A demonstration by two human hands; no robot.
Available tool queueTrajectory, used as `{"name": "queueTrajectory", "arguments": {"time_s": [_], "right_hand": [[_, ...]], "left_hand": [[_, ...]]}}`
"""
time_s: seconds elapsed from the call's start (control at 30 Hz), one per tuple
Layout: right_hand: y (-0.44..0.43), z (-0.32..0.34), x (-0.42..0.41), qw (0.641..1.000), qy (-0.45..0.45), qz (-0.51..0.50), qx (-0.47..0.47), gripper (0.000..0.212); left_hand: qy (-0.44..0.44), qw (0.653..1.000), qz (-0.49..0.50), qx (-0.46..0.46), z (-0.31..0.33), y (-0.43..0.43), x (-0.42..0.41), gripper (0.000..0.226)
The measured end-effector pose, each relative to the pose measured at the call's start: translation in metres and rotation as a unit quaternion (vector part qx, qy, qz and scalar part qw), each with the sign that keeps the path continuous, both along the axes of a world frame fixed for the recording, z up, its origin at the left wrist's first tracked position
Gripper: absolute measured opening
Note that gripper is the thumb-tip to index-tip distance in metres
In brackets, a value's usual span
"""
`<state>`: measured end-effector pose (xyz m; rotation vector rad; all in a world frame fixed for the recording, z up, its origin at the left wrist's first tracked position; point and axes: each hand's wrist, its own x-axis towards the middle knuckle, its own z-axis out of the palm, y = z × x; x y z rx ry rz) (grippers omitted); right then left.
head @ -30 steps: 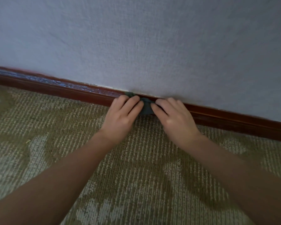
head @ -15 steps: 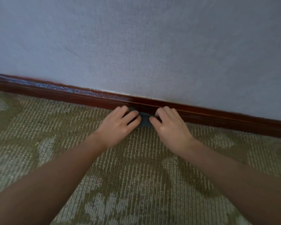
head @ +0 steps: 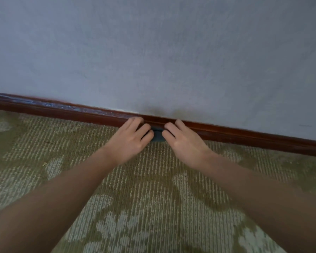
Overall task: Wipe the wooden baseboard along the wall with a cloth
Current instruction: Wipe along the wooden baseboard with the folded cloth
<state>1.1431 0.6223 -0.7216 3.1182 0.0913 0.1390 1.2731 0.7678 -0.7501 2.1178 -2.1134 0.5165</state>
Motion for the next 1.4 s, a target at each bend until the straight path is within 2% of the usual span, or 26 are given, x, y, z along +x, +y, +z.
{"name": "queueTrajectory", "arguments": {"time_s": [0.17,0.3,0.4,0.5,0.63,0.9,1.0,1.1,1.23,1.4], "right_hand": [[-0.028,-0.031,-0.001,0.997,-0.071,0.020,0.032,0.044],[-0.041,-0.036,-0.002,0.994,-0.093,0.018,0.051,0.030],[-0.044,-0.040,-0.001,0.992,-0.114,0.013,0.046,0.029],[-0.047,-0.047,0.001,0.989,-0.146,0.028,0.020,0.017],[-0.051,-0.055,0.002,0.982,-0.186,0.037,-0.022,0.024],[-0.047,-0.058,0.000,0.981,-0.191,-0.001,-0.039,0.030],[-0.046,-0.057,-0.003,0.980,-0.188,-0.006,-0.065,0.030],[-0.047,-0.053,-0.002,0.978,-0.192,0.001,-0.084,0.028],[-0.047,-0.051,0.000,0.976,-0.197,-0.002,-0.089,0.028],[-0.043,-0.053,0.000,0.978,-0.190,-0.011,-0.086,0.028]], "left_hand": [[-0.001,0.999,-0.014,0.040,-0.010,-0.024,0.006,0.031],[-0.002,0.997,-0.028,0.071,-0.005,-0.034,0.003,0.022],[-0.016,0.996,-0.039,0.073,-0.007,-0.040,0.003,0.018],[-0.035,0.997,-0.038,0.062,-0.014,-0.045,0.007,0.030],[-0.031,0.998,-0.040,0.042,-0.019,-0.043,0.010,0.031],[-0.014,0.998,-0.043,0.036,-0.014,-0.047,0.006,0.032],[-0.038,0.996,-0.066,0.054,-0.009,-0.047,0.012,0.019],[-0.035,0.995,-0.066,0.060,-0.007,-0.048,0.010,0.017],[-0.012,0.998,-0.052,0.044,-0.008,-0.048,0.007,0.033],[0.007,0.999,-0.023,0.027,-0.018,-0.046,0.005,0.031]]}}
